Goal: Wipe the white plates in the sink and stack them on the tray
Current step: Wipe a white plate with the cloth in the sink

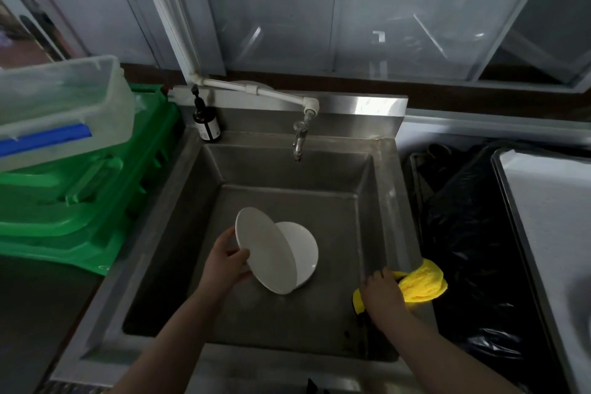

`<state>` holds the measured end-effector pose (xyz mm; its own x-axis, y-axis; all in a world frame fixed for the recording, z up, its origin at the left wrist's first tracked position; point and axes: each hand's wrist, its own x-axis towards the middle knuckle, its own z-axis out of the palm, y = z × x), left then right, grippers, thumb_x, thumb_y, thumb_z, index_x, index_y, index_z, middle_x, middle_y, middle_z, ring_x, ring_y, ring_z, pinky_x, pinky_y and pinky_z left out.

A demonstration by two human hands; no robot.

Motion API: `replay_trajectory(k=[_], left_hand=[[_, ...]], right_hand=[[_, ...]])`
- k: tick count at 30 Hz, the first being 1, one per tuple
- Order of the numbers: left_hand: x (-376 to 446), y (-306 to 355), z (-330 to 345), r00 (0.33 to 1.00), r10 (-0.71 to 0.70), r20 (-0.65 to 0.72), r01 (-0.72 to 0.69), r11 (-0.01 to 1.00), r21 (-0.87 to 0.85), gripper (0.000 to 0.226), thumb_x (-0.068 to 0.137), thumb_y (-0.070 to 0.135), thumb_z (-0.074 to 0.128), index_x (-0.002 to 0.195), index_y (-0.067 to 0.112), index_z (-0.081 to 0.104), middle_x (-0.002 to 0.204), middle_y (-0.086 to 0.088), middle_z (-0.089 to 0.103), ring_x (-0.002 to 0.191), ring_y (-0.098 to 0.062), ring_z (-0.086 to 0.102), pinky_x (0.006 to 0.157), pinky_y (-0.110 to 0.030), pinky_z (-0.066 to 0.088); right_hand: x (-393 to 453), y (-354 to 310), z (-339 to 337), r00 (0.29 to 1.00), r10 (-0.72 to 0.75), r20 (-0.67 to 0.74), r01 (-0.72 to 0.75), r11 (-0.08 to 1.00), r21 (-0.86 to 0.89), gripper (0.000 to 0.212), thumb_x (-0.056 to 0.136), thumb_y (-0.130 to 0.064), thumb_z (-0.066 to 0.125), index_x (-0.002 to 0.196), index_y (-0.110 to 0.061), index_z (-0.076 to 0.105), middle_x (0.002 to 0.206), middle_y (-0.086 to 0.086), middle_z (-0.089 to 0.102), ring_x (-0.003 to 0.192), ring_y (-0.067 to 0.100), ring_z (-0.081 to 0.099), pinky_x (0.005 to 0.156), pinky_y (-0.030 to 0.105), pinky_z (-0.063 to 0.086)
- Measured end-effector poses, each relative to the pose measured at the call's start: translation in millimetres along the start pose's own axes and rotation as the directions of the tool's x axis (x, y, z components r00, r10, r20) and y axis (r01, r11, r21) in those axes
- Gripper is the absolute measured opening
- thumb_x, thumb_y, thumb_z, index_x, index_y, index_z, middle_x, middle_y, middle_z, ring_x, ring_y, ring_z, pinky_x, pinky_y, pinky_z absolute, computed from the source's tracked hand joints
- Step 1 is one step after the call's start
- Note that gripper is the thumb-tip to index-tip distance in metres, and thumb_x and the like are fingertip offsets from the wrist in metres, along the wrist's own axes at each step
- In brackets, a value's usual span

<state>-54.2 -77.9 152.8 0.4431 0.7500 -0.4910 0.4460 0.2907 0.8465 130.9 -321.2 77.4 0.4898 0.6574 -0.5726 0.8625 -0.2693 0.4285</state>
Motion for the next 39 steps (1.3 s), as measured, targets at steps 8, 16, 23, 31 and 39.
replay_trajectory(k=[8, 16, 23, 31, 39], left_hand=[[-0.1, -3.2, 2.1, 0.999, -0.03, 0.013, 0.031, 0.997, -0.076, 0.057, 0.095, 0.002, 0.059, 0.144, 0.028, 0.043, 0.103, -0.003, 0.063, 0.093, -0.03, 0.07, 0.079, -0.049, 0.061], [-2.6, -9.4, 7.5, 0.998, -0.05, 0.046, 0.055, 0.993, -0.106, 0.051, 0.097, 0.0, 0.054, 0.14, 0.024, 0.045, 0.121, -0.015, 0.061, 0.096, -0.032, 0.068, 0.064, -0.038, 0.059], [-14.2, -5.9, 17.0, 0.985, -0.059, 0.162, 0.093, 0.973, -0.21, 0.046, 0.097, -0.002, 0.054, 0.128, 0.032, 0.048, 0.112, -0.012, 0.064, 0.103, -0.038, 0.067, 0.075, -0.046, 0.061], [-20.8, 9.3, 23.9, 0.948, 0.054, 0.314, 0.044, 0.955, -0.295, 0.048, 0.097, -0.003, 0.05, 0.13, 0.031, 0.055, 0.118, -0.008, 0.067, 0.102, -0.032, 0.068, 0.07, -0.043, 0.06], [-27.2, 26.3, 25.1, 0.907, 0.145, 0.394, -0.01, 0.945, -0.326, 0.058, 0.075, 0.017, 0.063, 0.128, 0.038, 0.059, 0.116, 0.0, 0.072, 0.102, -0.026, 0.071, 0.074, -0.041, 0.059]], right_hand=[[-10.1, 6.5, -26.7, 1.0, 0.008, -0.01, -0.005, 0.975, 0.221, 0.036, 0.06, -0.025, 0.089, 0.079, -0.001, 0.07, 0.08, 0.02, 0.066, 0.073, 0.036, 0.066, 0.073, 0.048, 0.052], [-18.5, 35.0, -50.0, 0.975, 0.157, -0.156, -0.029, 0.79, 0.613, 0.035, 0.096, -0.036, 0.048, 0.124, -0.014, 0.052, 0.124, 0.007, 0.052, 0.111, 0.03, 0.058, 0.083, 0.035, 0.045], [-34.7, 59.8, -59.0, 0.948, 0.261, -0.181, 0.04, 0.469, 0.882, 0.027, 0.09, -0.029, 0.054, 0.115, -0.021, 0.053, 0.105, 0.0, 0.051, 0.095, 0.024, 0.057, 0.077, 0.038, 0.049], [-54.8, 59.9, -55.4, 0.904, 0.36, -0.23, 0.149, 0.239, 0.96, 0.039, 0.094, -0.029, 0.058, 0.13, -0.039, 0.044, 0.108, -0.014, 0.06, 0.085, 0.006, 0.061, 0.067, 0.033, 0.051], [-58.8, 44.2, -57.6, 0.859, 0.432, -0.275, 0.207, 0.198, 0.958, 0.043, 0.094, -0.045, 0.059, 0.133, -0.033, 0.047, 0.116, -0.018, 0.055, 0.1, 0.003, 0.054, 0.067, 0.008, 0.034]])
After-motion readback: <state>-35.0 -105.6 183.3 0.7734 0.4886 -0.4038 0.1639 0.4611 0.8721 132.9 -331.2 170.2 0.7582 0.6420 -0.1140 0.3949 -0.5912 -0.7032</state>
